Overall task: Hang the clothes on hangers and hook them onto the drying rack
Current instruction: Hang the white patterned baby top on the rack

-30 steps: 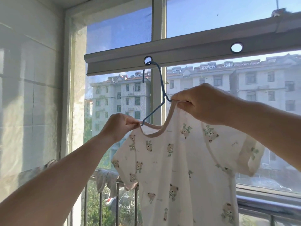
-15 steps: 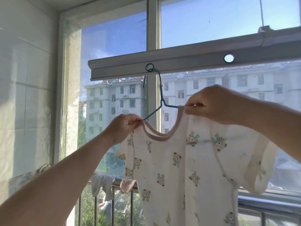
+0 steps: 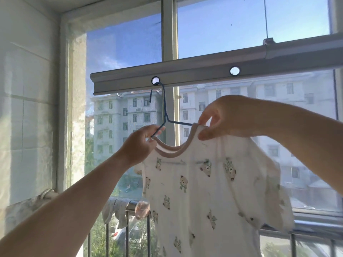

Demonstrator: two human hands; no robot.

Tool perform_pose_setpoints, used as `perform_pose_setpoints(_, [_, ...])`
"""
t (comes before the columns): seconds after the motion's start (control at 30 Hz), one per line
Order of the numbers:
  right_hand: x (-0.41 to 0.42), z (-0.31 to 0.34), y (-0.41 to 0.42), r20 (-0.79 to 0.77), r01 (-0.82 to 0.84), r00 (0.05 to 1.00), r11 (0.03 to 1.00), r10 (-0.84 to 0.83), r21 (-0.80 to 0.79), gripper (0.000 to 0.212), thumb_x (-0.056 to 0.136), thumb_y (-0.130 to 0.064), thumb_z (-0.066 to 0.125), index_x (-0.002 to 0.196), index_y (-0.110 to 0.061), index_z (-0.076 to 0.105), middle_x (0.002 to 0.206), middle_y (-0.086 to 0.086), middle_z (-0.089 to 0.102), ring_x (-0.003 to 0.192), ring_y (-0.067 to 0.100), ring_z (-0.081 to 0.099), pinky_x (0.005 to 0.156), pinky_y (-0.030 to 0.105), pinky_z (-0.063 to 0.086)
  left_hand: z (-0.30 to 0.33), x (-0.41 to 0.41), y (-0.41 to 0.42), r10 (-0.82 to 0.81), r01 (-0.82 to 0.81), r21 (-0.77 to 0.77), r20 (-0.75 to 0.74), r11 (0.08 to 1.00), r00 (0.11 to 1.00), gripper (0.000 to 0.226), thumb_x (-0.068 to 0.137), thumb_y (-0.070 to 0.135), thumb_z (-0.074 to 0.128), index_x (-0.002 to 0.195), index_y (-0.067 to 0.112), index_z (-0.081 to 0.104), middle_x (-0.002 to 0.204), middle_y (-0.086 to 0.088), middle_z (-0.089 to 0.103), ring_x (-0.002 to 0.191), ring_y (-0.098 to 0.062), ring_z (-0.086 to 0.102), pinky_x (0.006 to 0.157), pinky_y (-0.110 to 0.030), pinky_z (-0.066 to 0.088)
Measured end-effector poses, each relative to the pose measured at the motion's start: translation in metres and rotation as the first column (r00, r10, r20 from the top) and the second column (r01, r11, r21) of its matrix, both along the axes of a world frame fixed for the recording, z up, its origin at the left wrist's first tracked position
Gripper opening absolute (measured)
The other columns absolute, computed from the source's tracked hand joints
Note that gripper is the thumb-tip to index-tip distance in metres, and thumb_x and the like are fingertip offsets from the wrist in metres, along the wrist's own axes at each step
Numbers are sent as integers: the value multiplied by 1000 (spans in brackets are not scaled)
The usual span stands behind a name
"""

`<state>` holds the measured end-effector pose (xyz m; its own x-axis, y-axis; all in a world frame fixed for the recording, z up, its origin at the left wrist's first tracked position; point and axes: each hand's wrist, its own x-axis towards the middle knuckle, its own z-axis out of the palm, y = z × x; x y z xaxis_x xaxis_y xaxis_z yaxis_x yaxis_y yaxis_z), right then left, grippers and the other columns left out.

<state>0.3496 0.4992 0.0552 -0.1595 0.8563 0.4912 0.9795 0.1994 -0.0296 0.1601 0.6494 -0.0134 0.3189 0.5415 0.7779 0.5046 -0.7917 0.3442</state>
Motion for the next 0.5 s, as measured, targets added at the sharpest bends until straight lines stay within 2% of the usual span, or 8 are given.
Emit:
perform_pose_setpoints(0.1, [-8,-2,2,44,34,999,991,-28,-133,35,78,-34,70,109,-20,65,81,-12,62,72,6,58,62,18,43,5,2,-8,-42,33,73,120,997,992,24,93,16,49,112,14,61,102,2,66,92,-5,60,70,-2,41])
perform_pose_setpoints(0.2, [-5,-3,-1,60,50,997,983,-40,-178,26,76,-31,72,99,-18,69,84,-5,69,76,12,64,65,20,47,11,2,-10,5,-30,146,167,989,986,21,91,19,51,102,10,67,89,1,68,81,-3,61,66,5,37])
perform_pose_setpoints(0.3, [-3,-2,-4,39,41,999,982,-34,-184,23,72,-35,75,89,-24,63,79,-13,64,75,8,61,68,22,46,12,2,-9,59,-87,172,159,981,986,23,92,19,51,103,8,67,89,-3,69,84,-13,64,67,0,40])
perform_pose_setpoints(0.37, [0,0,-4,4,33,999,987,-33,-156,28,70,-37,77,89,-30,58,79,-16,58,76,7,57,75,25,44,12,3,-8,75,-104,184,158,977,985,24,92,19,50,105,6,66,93,-9,71,86,-18,65,71,-8,42])
perform_pose_setpoints(0.5, [13,4,-5,-18,56,998,993,-58,-105,13,70,-29,78,77,-23,69,78,-7,67,78,16,62,76,30,50,12,3,-6,83,-114,169,179,979,980,25,92,17,49,109,6,65,97,-9,70,90,-14,62,76,-15,44])
